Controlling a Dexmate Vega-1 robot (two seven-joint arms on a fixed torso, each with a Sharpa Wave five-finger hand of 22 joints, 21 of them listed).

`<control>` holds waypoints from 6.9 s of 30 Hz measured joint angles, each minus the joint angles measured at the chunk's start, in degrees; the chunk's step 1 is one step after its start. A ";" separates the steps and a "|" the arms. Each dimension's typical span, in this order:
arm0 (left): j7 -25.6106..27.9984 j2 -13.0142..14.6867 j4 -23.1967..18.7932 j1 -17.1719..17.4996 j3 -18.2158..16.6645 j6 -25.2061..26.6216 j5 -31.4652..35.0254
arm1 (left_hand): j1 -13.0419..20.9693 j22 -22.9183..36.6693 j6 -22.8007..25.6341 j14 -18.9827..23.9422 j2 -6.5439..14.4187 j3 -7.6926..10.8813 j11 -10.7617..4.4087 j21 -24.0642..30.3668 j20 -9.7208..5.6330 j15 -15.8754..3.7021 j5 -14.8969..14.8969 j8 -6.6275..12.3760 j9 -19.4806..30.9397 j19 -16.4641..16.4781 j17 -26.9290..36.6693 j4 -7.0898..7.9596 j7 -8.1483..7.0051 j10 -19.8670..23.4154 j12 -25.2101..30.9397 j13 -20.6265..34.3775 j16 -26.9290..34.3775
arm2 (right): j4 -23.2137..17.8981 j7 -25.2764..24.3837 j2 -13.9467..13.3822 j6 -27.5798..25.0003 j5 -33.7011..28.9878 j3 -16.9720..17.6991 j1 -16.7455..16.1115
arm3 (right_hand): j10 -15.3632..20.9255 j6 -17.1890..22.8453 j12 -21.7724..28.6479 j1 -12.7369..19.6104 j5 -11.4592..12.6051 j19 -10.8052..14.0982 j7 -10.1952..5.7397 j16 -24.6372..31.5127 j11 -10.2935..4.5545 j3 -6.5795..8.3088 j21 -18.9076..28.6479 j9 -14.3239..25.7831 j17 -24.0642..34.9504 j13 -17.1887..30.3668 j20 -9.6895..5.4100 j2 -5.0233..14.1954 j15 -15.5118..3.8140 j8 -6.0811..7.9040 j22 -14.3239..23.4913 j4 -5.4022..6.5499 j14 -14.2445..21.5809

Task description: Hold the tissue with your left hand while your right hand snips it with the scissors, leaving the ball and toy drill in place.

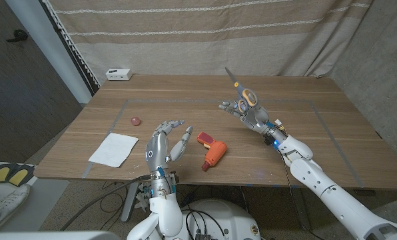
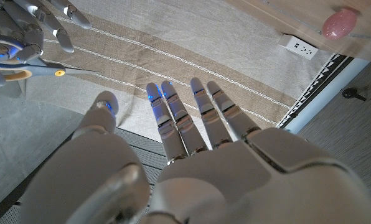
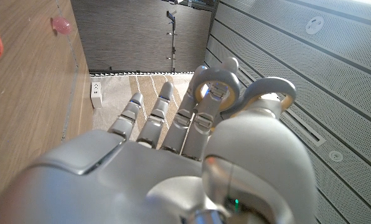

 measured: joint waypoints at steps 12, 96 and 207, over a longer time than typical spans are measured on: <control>0.00 0.19 -0.06 0.22 -0.22 0.00 -0.09 | 0.31 0.00 0.20 -0.01 -0.31 0.19 -0.02 0.00 0.00 0.00 0.00 -0.40 0.00 0.00 0.00 0.19 -0.20 0.02 0.00 0.00 0.00 | 0.43 0.13 0.26 -0.31 -0.04 -0.15 0.17 | -1.10 -1.44 -1.02 -0.01 0.00 -0.30 -0.01 -0.58 -0.06 0.00 -0.30 -0.78 0.00 -1.35 0.30 -0.02 0.05 -0.66 -0.16 0.00 -0.68; 0.00 -1.25 -2.81 4.32 -6.91 0.81 -0.37 | 0.30 0.00 1.12 0.47 -0.30 0.56 -0.09 0.00 0.00 -0.15 -0.34 -0.80 0.00 0.00 0.00 0.08 -0.30 0.52 -0.22 0.00 0.00 | -1.26 4.52 -5.21 -3.57 -4.27 -3.16 4.79 | -10.16 -7.73 -10.49 -12.30 -2.93 0.34 4.08 -3.24 7.31 -1.03 -2.20 -11.69 -4.68 -12.93 1.10 -4.01 1.32 -16.80 -0.68 3.71 -6.40; -11.00 2.83 -16.27 19.05 -20.98 21.41 -10.82 | -2.57 0.64 -29.59 -16.85 0.16 2.32 2.05 0.01 4.07 1.18 0.87 -1.40 1.46 -7.98 1.36 0.10 4.82 -24.15 -0.18 3.32 0.00 | -9.26 6.13 -10.52 -3.23 -7.01 -7.66 3.67 | -10.37 -6.52 -13.41 -12.53 -2.92 1.16 4.08 -3.95 8.01 -0.56 -2.20 -11.67 -7.32 -18.60 0.88 -3.77 1.93 -21.02 -0.66 3.24 -6.23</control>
